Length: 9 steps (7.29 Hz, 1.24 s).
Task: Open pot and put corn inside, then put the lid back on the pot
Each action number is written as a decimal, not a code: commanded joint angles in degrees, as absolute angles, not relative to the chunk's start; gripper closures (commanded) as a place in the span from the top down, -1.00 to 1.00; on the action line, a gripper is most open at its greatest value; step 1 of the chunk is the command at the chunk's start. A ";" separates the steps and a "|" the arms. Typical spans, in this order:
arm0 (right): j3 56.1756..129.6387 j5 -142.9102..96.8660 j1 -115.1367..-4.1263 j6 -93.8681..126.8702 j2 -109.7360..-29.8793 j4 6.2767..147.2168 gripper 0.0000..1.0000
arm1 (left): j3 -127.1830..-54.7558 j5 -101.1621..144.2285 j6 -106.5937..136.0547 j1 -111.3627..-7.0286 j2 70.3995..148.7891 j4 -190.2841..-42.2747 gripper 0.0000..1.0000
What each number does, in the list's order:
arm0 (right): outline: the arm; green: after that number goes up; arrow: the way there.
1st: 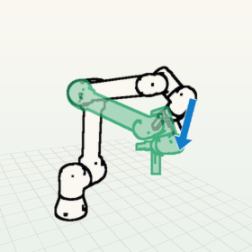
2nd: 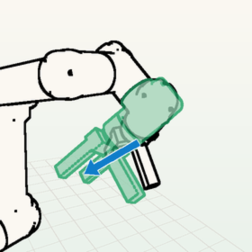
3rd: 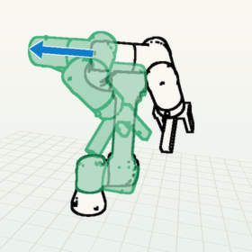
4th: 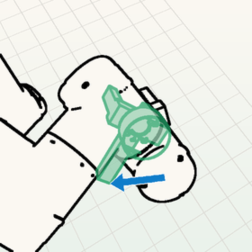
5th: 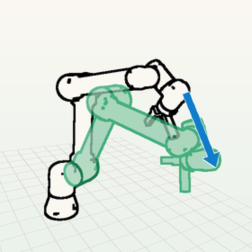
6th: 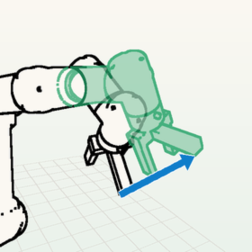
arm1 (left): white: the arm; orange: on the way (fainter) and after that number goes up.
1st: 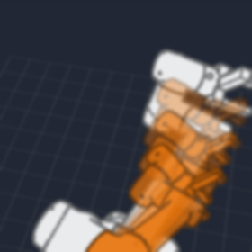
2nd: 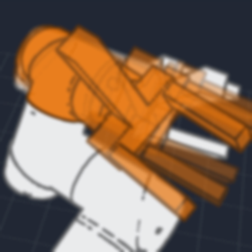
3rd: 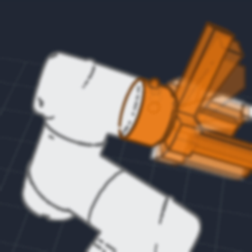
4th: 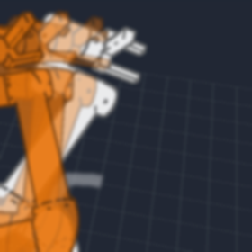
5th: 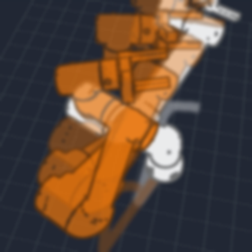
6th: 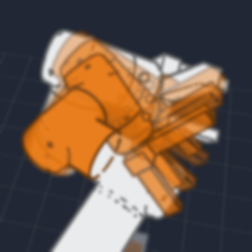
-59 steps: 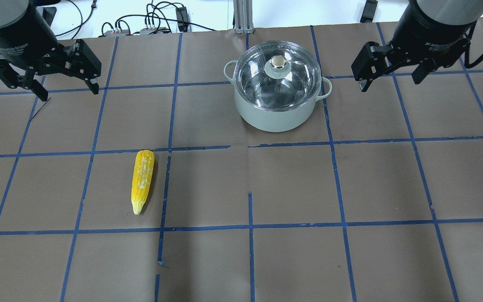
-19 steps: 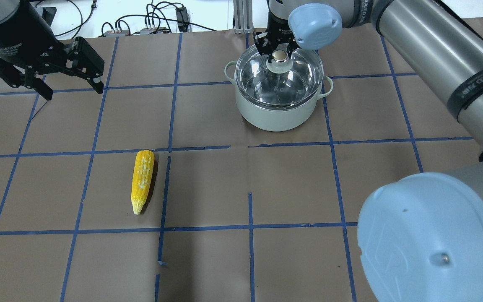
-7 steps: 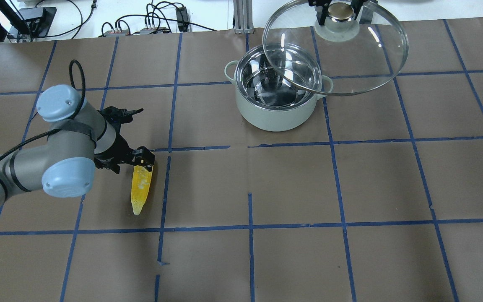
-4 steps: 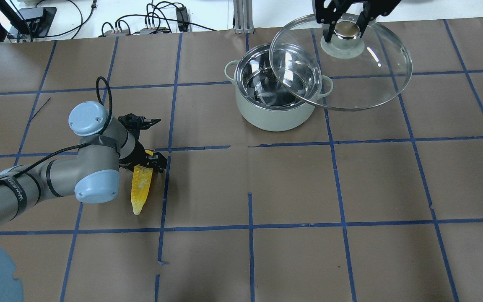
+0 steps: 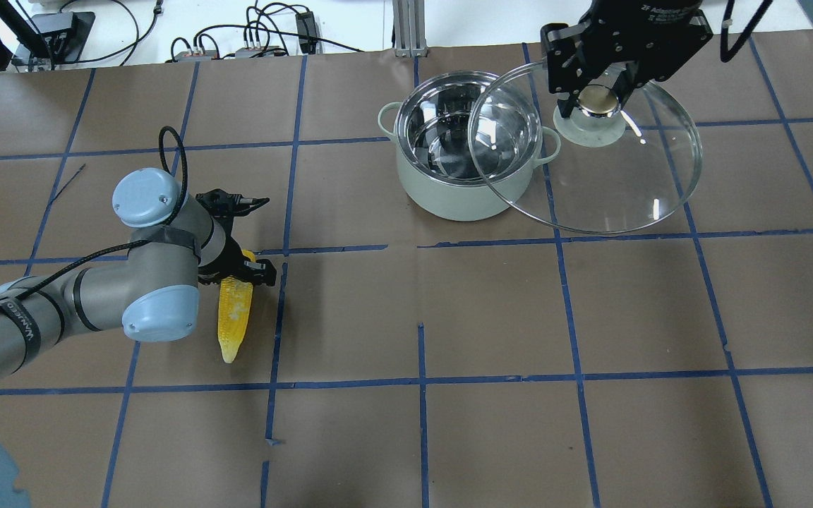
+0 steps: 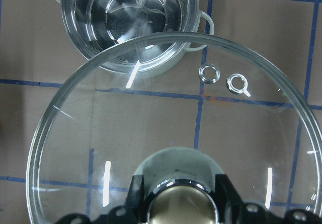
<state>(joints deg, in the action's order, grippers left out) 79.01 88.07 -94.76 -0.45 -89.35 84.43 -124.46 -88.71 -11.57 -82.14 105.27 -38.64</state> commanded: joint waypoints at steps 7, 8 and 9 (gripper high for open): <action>88.59 90.00 -94.57 -0.79 -95.19 88.76 -0.32 | -95.94 -84.38 10.51 -94.02 103.34 -65.55 -0.60; 88.68 90.00 -94.74 -0.79 -95.27 90.25 -0.32 | -91.02 -82.55 14.38 -97.00 106.75 -65.83 -0.60; 89.38 90.70 -94.75 -1.75 -95.71 91.05 -0.32 | -86.36 -82.62 18.59 -99.73 111.14 -65.74 -0.60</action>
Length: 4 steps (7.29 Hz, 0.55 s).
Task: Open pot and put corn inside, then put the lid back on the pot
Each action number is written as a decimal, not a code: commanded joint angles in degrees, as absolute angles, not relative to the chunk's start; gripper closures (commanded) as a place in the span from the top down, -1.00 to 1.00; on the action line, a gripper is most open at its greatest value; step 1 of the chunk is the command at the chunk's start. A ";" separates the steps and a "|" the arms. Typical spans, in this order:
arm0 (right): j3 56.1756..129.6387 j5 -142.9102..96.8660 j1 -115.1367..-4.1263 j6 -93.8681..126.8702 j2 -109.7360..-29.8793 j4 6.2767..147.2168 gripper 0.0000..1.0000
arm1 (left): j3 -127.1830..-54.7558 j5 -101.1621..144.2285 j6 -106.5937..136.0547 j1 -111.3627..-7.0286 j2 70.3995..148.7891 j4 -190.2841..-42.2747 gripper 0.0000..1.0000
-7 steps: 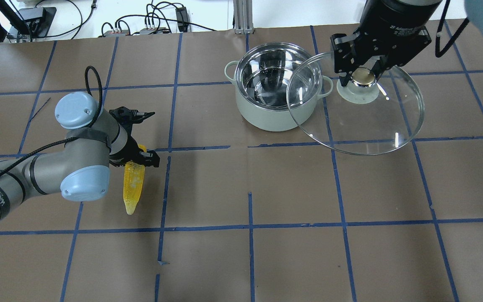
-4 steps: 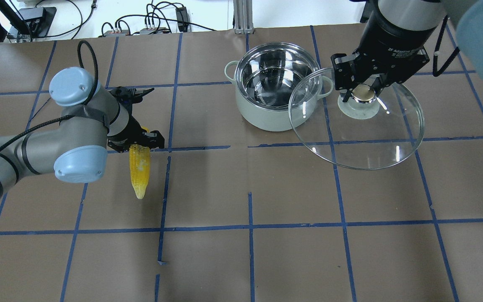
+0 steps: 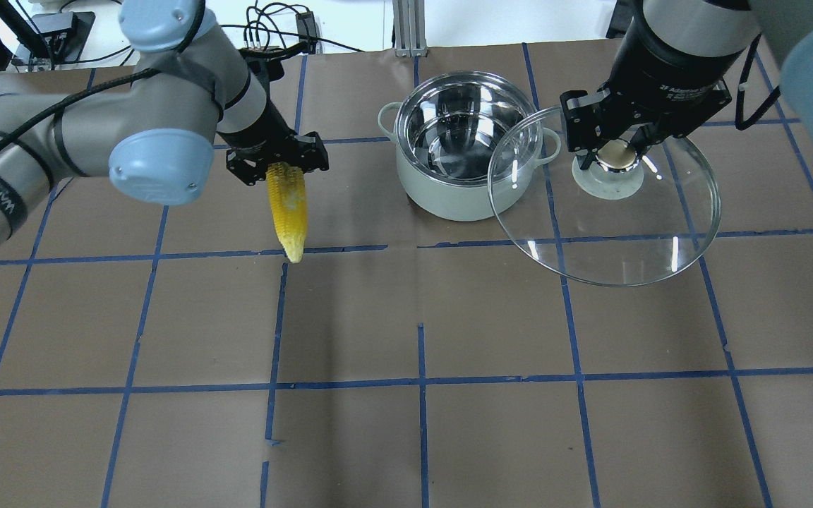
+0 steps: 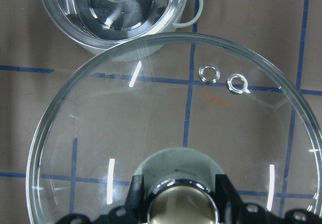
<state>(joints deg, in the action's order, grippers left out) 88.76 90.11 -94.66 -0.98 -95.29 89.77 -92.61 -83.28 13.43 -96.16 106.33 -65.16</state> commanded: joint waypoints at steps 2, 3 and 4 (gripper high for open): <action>93.84 91.06 -94.66 -2.02 -98.33 95.43 -0.32 | -75.55 -82.79 24.23 -103.78 118.88 -66.00 -0.60; 95.17 91.05 -94.66 -2.02 -99.31 96.32 -0.32 | -70.71 -82.88 24.87 -105.02 123.01 -66.01 -0.60; 95.27 91.05 -94.66 -2.02 -99.32 96.50 -0.32 | -66.75 -82.88 25.31 -105.73 125.74 -66.35 -0.59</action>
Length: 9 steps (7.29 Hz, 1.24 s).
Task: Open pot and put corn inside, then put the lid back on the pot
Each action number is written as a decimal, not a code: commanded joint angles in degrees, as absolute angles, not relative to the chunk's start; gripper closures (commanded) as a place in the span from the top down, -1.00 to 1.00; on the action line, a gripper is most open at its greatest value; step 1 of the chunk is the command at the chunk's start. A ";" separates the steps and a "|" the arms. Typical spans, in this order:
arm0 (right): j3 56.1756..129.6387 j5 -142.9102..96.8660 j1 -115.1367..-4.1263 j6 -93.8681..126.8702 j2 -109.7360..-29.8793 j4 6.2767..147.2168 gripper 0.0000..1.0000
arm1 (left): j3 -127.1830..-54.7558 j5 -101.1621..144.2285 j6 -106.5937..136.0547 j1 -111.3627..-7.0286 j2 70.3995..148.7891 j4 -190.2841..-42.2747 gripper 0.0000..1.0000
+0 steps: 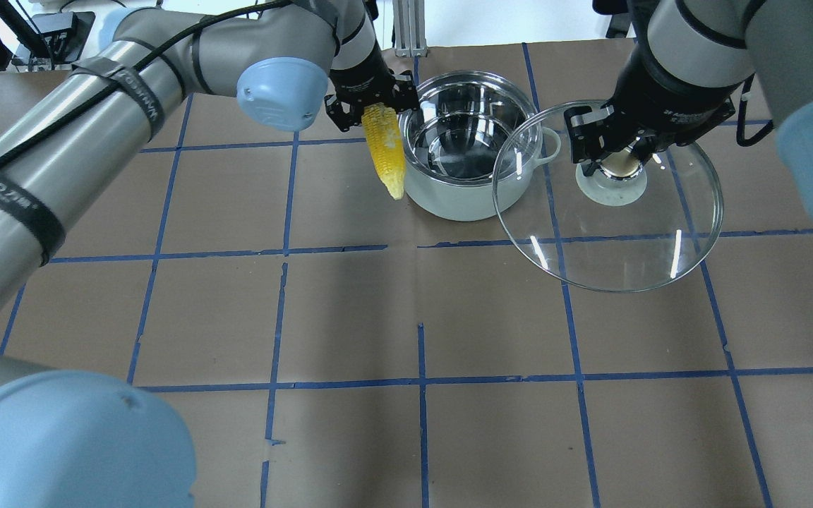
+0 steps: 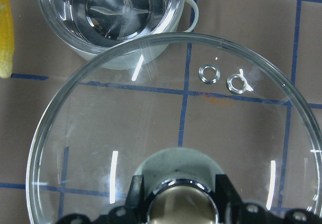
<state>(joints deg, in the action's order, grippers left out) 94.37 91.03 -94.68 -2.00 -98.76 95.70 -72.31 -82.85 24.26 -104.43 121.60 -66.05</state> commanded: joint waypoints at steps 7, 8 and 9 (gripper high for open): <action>95.27 90.88 -94.66 -2.02 -99.14 96.59 -0.30 | -54.41 -86.37 25.32 -109.50 136.04 -67.68 -0.36; 95.27 90.88 -94.66 -2.11 -99.05 96.59 -0.30 | -54.23 -86.74 25.05 -110.03 136.92 -67.07 0.33; 95.27 90.88 -94.66 -2.11 -99.14 96.59 -0.30 | -54.23 -86.66 24.00 -110.13 136.67 -67.06 0.99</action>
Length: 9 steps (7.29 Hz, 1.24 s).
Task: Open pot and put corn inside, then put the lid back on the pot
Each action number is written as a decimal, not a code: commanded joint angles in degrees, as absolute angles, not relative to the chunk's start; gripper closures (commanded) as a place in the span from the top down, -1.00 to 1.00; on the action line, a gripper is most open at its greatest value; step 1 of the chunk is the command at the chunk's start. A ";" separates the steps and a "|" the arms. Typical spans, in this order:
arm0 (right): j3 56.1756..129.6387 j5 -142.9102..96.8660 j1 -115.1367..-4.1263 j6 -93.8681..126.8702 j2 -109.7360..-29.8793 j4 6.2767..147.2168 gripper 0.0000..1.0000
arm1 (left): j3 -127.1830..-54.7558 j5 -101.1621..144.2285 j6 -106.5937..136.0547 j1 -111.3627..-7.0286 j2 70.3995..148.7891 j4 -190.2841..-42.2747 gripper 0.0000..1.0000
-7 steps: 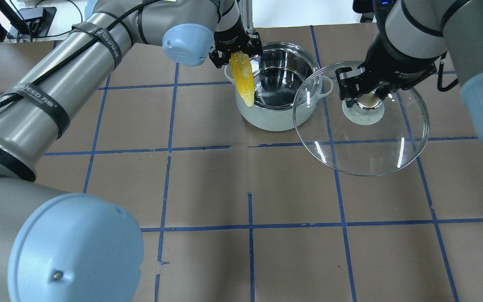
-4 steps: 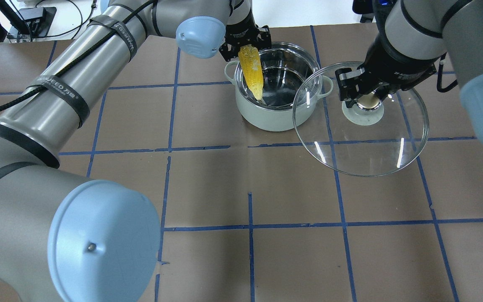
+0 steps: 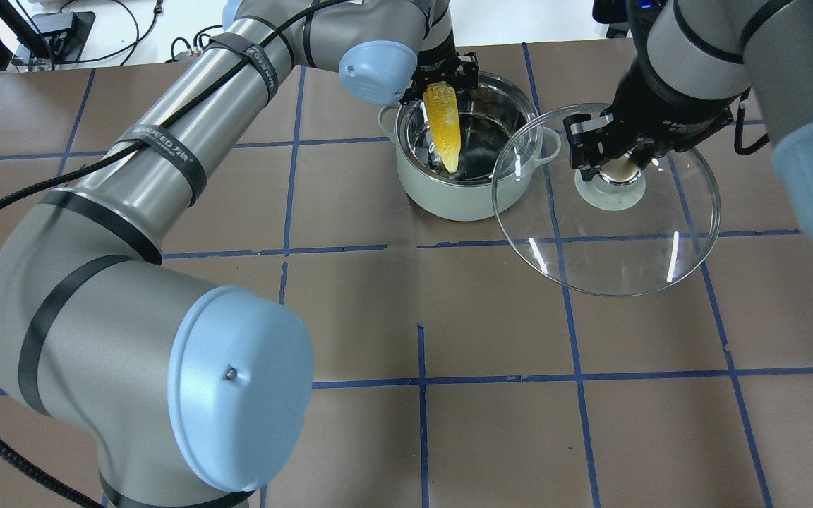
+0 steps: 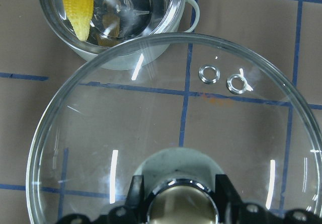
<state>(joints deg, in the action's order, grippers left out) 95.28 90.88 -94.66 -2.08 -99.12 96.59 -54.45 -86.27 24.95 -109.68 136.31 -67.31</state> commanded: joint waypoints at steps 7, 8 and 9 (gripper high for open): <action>94.75 90.35 -94.66 -1.93 -96.78 99.40 -0.29 | -64.28 -86.75 10.14 -100.57 118.53 -81.91 1.00; 94.49 88.52 -94.83 -1.93 -94.16 101.49 -0.29 | -72.43 -86.66 7.24 -96.81 111.34 -81.65 1.00; 93.79 87.37 -95.10 -1.59 -91.09 103.60 -0.28 | -80.95 -86.92 3.12 -92.07 102.83 -81.65 1.00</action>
